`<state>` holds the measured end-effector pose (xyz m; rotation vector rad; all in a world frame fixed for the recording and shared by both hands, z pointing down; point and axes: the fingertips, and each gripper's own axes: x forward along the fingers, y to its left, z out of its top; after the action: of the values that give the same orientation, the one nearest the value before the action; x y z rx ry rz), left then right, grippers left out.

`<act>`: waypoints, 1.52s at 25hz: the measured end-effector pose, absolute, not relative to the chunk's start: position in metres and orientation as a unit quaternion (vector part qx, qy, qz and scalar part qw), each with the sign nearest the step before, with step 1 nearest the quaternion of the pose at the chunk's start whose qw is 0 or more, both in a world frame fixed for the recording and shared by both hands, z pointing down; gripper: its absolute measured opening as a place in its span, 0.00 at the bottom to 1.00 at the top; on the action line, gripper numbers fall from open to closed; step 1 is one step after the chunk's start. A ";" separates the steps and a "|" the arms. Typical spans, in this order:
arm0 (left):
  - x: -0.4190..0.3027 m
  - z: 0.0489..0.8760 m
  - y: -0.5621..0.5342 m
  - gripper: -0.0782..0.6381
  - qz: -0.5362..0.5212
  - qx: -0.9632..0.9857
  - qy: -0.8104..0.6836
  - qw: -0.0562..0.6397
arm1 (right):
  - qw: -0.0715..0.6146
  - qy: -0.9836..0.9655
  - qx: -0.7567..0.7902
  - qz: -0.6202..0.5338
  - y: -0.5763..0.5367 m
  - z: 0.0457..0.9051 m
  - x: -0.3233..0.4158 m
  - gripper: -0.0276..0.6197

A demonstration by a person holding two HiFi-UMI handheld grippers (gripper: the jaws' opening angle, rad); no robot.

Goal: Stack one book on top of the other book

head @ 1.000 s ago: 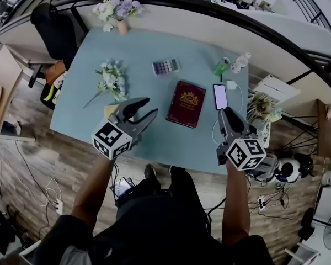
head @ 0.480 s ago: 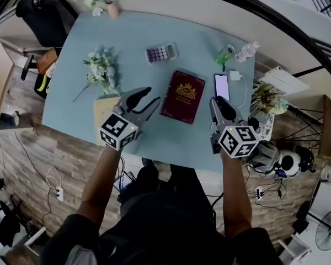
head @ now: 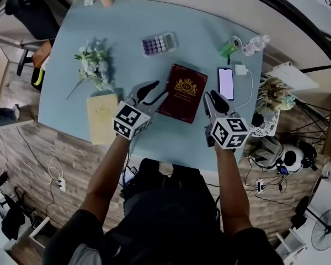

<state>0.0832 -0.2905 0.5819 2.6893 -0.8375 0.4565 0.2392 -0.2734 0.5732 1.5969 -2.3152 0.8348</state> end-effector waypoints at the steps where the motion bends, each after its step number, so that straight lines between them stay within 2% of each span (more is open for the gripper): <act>1: 0.085 0.590 -0.293 0.36 0.166 0.931 -0.291 0.144 | 0.108 -0.783 0.542 0.286 -0.274 0.580 0.241 0.16; 15: 0.099 0.678 -0.301 0.41 0.224 0.913 -0.291 0.179 | 0.140 -0.763 0.530 0.343 -0.272 0.658 0.247 0.21; 27: 0.105 0.716 -0.299 0.42 0.248 0.902 -0.284 0.211 | 0.141 -0.742 0.527 0.391 -0.272 0.698 0.246 0.29; 38: 0.107 0.720 -0.298 0.39 0.193 0.895 -0.285 0.284 | 0.120 -0.732 0.521 0.422 -0.269 0.715 0.229 0.28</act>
<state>0.1070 -0.2985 0.7201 2.3948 -0.7614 0.5176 0.2291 -0.2688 0.7147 1.5209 -2.1390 1.2339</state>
